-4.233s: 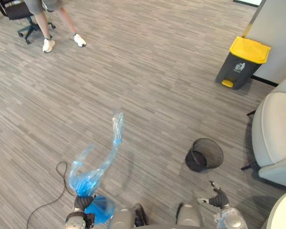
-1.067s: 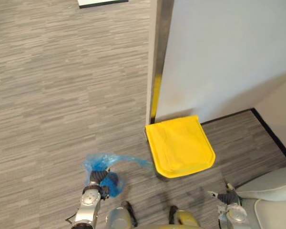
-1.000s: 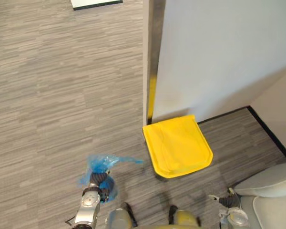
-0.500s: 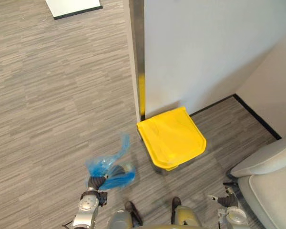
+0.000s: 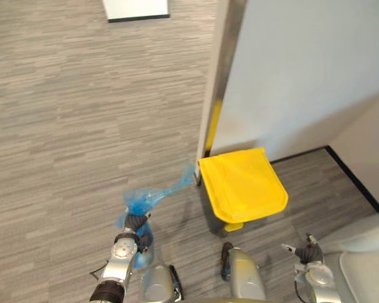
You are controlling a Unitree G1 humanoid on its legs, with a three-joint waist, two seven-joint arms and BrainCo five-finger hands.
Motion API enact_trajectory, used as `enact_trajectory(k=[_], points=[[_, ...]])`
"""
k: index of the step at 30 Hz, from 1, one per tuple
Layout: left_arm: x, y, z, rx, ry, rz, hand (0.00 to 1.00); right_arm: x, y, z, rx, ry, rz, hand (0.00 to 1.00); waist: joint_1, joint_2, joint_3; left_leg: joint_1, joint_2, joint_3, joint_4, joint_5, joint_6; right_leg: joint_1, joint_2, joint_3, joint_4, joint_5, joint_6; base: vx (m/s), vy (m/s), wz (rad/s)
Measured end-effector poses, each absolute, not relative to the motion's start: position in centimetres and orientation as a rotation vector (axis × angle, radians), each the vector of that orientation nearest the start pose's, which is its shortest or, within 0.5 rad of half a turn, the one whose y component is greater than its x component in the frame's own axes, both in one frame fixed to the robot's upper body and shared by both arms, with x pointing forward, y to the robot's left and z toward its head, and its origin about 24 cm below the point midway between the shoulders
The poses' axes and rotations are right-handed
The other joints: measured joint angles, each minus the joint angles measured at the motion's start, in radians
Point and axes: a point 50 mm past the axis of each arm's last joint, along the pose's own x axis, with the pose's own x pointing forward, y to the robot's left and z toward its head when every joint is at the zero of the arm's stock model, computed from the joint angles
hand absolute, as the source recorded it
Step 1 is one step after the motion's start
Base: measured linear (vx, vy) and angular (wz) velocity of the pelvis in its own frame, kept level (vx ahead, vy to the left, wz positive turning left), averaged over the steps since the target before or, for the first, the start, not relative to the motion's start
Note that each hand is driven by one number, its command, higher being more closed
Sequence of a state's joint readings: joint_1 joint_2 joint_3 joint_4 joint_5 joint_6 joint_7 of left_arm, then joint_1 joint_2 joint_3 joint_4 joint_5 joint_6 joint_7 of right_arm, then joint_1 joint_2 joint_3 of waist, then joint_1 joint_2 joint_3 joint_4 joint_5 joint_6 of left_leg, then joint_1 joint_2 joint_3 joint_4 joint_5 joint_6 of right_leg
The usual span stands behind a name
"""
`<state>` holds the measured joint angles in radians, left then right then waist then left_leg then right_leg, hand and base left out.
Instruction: Gather rubbish on tea table into small bin, then transfer packed bag to large trash can.
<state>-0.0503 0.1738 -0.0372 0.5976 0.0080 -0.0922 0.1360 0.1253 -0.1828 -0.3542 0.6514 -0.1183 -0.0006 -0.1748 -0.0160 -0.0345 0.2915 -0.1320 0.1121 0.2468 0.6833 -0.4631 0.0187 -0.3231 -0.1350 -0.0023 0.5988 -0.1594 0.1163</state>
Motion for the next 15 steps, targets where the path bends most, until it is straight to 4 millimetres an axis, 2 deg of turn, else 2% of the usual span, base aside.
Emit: enact_trajectory(k=[3, 6, 10, 11, 12, 13, 14, 15], points=[[22.7, 19.6, -6.6, 0.198, 0.448, 0.132, 1.00, 14.1, -28.2, -9.8, -0.208, 0.745, -0.558, 0.00, 0.012, 0.022, -0.012, -0.019, 0.027, -0.055, 0.019, -0.009, -0.024, 0.013, 0.009, -0.056, 0.037, -0.057, -0.015, 0.24, -0.159, 0.49], [22.2, 19.3, -6.6, 0.180, 0.446, 0.126, 1.00, 15.2, -27.3, -9.6, -0.178, 0.715, -0.544, 0.00, 0.011, 0.024, -0.018, -0.004, 0.055, -0.062, -0.001, 0.010, -0.057, 0.026, 0.015, -0.098, 0.063, -0.064, -0.025, 0.27, -0.191, 0.28], [22.1, 18.8, -6.5, 0.164, 0.436, 0.121, 1.00, 15.2, -27.2, -9.6, -0.175, 0.713, -0.545, 0.00, 0.013, 0.023, -0.035, 0.014, 0.067, -0.052, -0.020, 0.021, -0.075, 0.031, 0.012, -0.107, 0.109, -0.062, -0.028, 0.19, -0.078, 0.23], [22.1, 18.8, -6.5, 0.162, 0.434, 0.123, 1.00, 15.2, -27.2, -9.6, -0.175, 0.712, -0.544, 0.00, 0.016, 0.024, -0.035, 0.030, 0.070, -0.047, -0.017, 0.022, -0.075, -0.010, 0.013, -0.100, 0.201, -0.038, -0.071, 0.10, -0.033, -0.05], [22.1, 18.6, -6.5, 0.156, 0.435, 0.121, 1.00, 15.1, -27.1, -9.7, -0.173, 0.713, -0.542, 0.00, 0.019, 0.024, -0.037, 0.031, 0.078, -0.044, -0.009, 0.021, -0.077, -0.052, 0.031, -0.099, 0.230, -0.078, -0.055, 0.11, -0.068, -0.13], [22.4, 19.0, -6.3, 0.165, 0.427, 0.128, 1.00, 14.9, -26.4, -10.0, -0.156, 0.723, -0.532, 0.00, 0.024, 0.016, -0.042, 0.021, 0.100, -0.036, 0.033, 0.017, -0.084, -0.023, 0.070, -0.097, 0.029, -0.057, -0.063, 0.08, -0.080, -0.10], [22.5, 19.2, -6.2, 0.170, 0.427, 0.132, 1.00, 14.7, -26.3, -10.2, -0.149, 0.732, -0.532, 0.00, 0.025, 0.012, -0.042, 0.023, 0.111, -0.029, 0.054, 0.006, -0.100, -0.013, 0.071, -0.109, 0.010, -0.035, -0.080, 0.09, -0.084, -0.15], [22.5, 19.0, -6.2, 0.164, 0.429, 0.131, 1.00, 14.6, -26.3, -10.2, -0.147, 0.736, -0.534, 0.00, 0.029, 0.027, -0.041, 0.026, 0.132, -0.023, 0.065, 0.001, -0.110, -0.011, 0.086, -0.122, 0.010, -0.019, -0.093, 0.08, -0.043, -0.22]])
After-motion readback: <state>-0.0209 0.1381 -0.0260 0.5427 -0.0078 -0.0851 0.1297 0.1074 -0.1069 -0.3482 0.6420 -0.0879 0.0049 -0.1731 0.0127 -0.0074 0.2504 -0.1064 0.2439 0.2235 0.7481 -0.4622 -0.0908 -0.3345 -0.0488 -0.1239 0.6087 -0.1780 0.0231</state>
